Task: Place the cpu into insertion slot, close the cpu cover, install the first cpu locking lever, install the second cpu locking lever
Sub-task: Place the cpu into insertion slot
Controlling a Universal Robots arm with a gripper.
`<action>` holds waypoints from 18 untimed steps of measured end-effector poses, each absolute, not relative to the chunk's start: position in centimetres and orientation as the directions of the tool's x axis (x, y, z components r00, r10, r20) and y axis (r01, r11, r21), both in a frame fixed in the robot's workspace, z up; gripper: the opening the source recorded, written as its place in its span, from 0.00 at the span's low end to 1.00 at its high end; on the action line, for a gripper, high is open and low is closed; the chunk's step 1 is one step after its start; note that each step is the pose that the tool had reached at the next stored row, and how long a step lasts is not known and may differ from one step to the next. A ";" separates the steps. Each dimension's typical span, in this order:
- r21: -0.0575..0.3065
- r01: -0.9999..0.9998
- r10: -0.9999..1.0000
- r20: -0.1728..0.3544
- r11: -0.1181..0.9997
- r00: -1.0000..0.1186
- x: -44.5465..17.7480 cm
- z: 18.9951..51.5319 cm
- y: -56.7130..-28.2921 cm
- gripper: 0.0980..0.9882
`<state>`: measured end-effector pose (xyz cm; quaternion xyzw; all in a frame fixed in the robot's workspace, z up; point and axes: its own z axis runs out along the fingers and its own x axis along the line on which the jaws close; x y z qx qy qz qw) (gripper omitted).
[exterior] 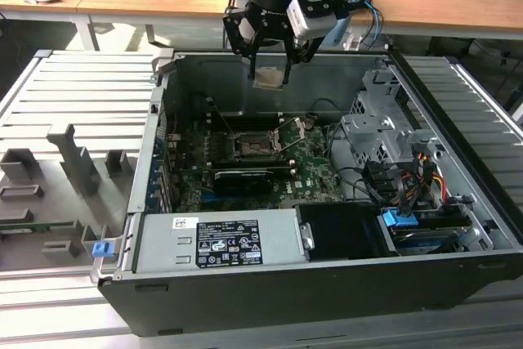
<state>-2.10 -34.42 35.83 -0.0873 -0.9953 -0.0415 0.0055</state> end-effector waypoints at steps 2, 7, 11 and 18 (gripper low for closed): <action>0.076 0.188 0.187 0.017 0.979 -0.982 -2.1 35.7 -34.4 0.50; 0.068 0.217 0.216 0.016 0.974 -0.976 -2.1 35.6 -34.4 0.50; 0.067 0.241 0.240 0.015 0.968 -0.971 -2.1 35.5 -34.4 0.50; 0.067 0.274 0.273 0.015 0.959 -0.962 -2.1 35.5 -34.4 0.50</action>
